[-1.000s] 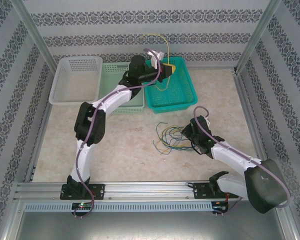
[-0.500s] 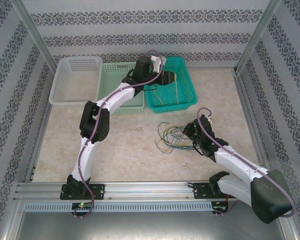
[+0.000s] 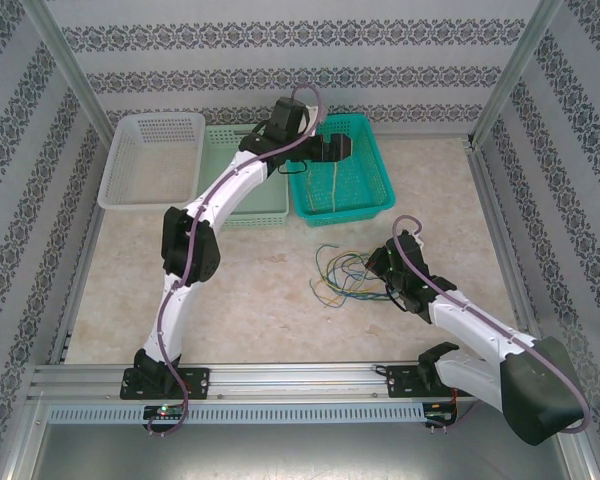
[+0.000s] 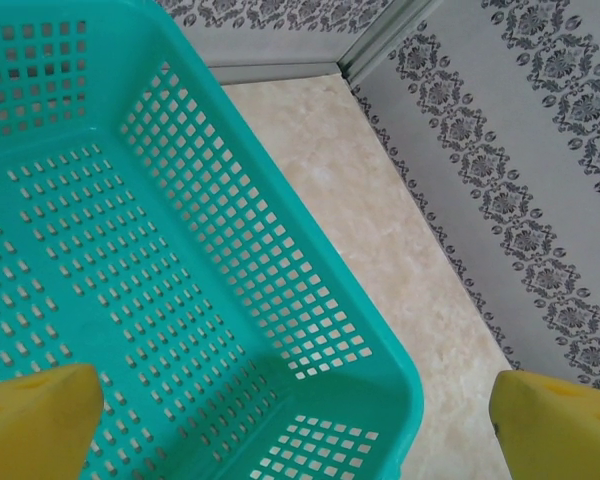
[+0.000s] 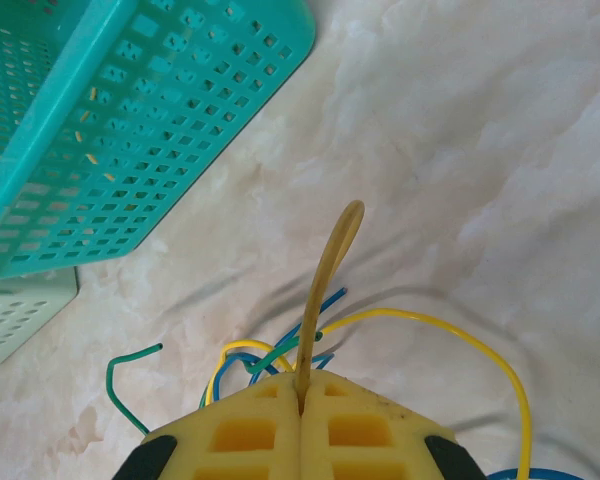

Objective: Untangle the cables

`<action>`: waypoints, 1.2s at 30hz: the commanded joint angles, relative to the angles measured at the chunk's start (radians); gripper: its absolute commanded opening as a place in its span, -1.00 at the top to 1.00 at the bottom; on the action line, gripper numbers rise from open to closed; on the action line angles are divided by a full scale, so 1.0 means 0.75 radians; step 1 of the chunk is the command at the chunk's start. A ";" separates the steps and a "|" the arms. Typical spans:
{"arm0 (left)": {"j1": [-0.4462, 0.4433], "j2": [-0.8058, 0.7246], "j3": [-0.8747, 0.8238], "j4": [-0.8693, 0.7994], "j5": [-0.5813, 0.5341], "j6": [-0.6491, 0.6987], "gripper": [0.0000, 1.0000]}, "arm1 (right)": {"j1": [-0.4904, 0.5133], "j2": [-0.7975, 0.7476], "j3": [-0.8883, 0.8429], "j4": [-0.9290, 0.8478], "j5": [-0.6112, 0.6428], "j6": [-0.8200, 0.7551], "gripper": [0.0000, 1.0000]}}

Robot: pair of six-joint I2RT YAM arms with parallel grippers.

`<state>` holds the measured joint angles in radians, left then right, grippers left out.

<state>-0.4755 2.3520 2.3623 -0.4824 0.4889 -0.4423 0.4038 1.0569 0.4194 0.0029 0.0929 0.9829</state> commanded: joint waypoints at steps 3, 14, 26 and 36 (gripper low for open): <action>0.020 0.236 0.298 -0.275 0.101 -0.017 -0.99 | 0.006 0.038 0.050 -0.013 -0.013 -0.035 1.00; -0.034 0.178 0.250 -0.140 0.142 0.187 0.48 | 0.006 0.056 0.052 -0.017 -0.012 -0.032 1.00; -0.054 0.090 0.256 -0.044 0.203 0.265 1.00 | 0.006 0.052 0.049 -0.022 -0.011 -0.042 1.00; -0.092 -0.007 0.262 -0.062 -0.016 0.693 1.00 | 0.008 0.052 0.050 -0.025 -0.011 -0.066 1.00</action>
<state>-0.5369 2.3745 2.5355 -0.5571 0.5251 -0.0673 0.4038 1.0916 0.4351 -0.0002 0.0883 0.9607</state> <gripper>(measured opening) 0.065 0.053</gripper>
